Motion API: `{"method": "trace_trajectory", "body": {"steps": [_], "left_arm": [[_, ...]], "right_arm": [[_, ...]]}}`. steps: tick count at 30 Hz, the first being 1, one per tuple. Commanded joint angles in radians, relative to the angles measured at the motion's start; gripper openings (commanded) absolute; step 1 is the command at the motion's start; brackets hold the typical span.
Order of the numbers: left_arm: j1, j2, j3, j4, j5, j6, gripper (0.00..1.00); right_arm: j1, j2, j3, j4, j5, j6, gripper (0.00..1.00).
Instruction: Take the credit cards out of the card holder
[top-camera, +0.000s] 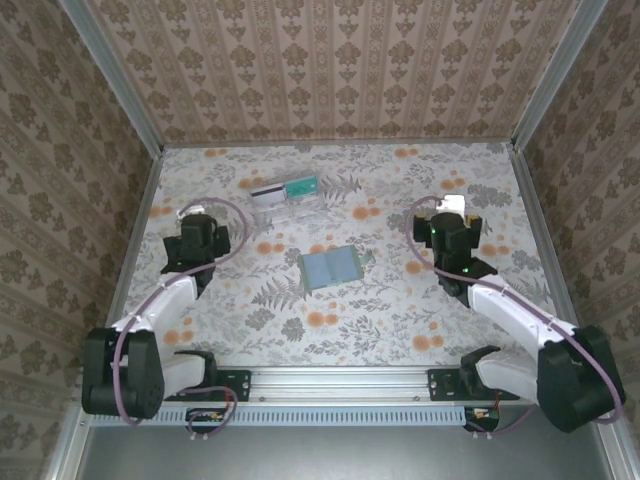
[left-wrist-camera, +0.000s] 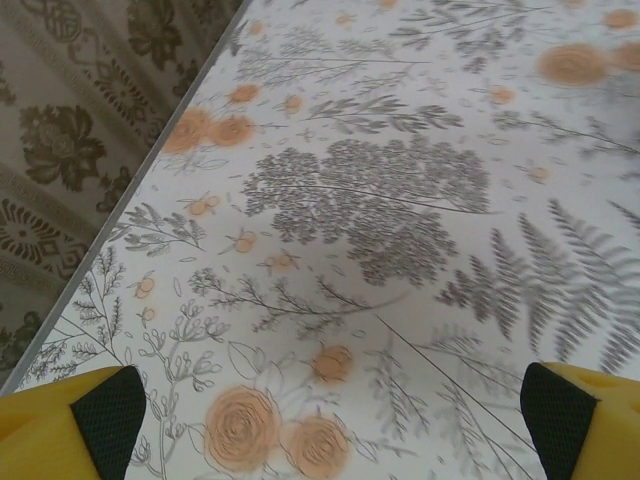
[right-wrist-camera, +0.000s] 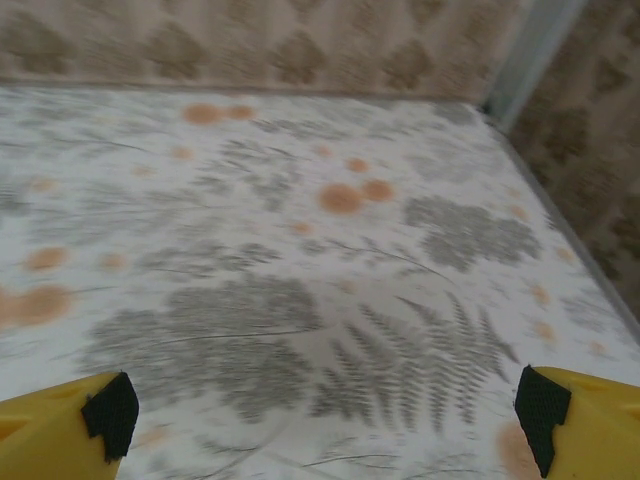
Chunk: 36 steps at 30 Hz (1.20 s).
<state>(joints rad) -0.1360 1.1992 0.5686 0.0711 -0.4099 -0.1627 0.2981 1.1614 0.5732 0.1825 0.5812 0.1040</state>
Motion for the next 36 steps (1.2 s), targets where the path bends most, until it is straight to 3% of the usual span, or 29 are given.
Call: {"method": "trace_trajectory", "body": {"steps": [1, 6, 7, 10, 13, 14, 16, 18, 36], "left_arm": [[0.015, 0.033, -0.026, 0.236, 0.084, 0.071, 1.0], [0.05, 0.209, -0.062, 0.452, 0.073, 0.105, 1.0], [0.052, 0.213, -0.04, 0.395, 0.071, 0.102, 1.0], [0.056, 0.23, -0.088, 0.551, 0.081, 0.162, 1.0], [0.101, 0.279, -0.188, 0.79, 0.187, 0.16, 1.0], [0.107, 0.281, -0.185, 0.763, 0.237, 0.161, 1.0], [0.102, 0.355, -0.2, 0.89, 0.263, 0.201, 1.0], [0.104, 0.333, -0.173, 0.796, 0.281, 0.189, 1.0], [0.092, 0.336, -0.176, 0.805, 0.266, 0.196, 1.0]], "right_arm": [[-0.072, 0.087, -0.031, 0.148, 0.026, -0.024, 1.0], [-0.117, 0.222, -0.081, 0.409, -0.074, -0.078, 1.0], [-0.123, 0.256, -0.097, 0.459, -0.099, -0.088, 1.0], [-0.155, 0.285, -0.145, 0.581, -0.189, -0.109, 1.0], [-0.206, 0.31, -0.193, 0.682, -0.267, -0.07, 1.0], [-0.225, 0.312, -0.189, 0.674, -0.303, -0.061, 1.0], [-0.237, 0.353, -0.188, 0.701, -0.365, -0.072, 1.0], [-0.239, 0.373, -0.195, 0.736, -0.381, -0.078, 1.0], [-0.258, 0.368, -0.178, 0.695, -0.409, -0.061, 1.0]]}}
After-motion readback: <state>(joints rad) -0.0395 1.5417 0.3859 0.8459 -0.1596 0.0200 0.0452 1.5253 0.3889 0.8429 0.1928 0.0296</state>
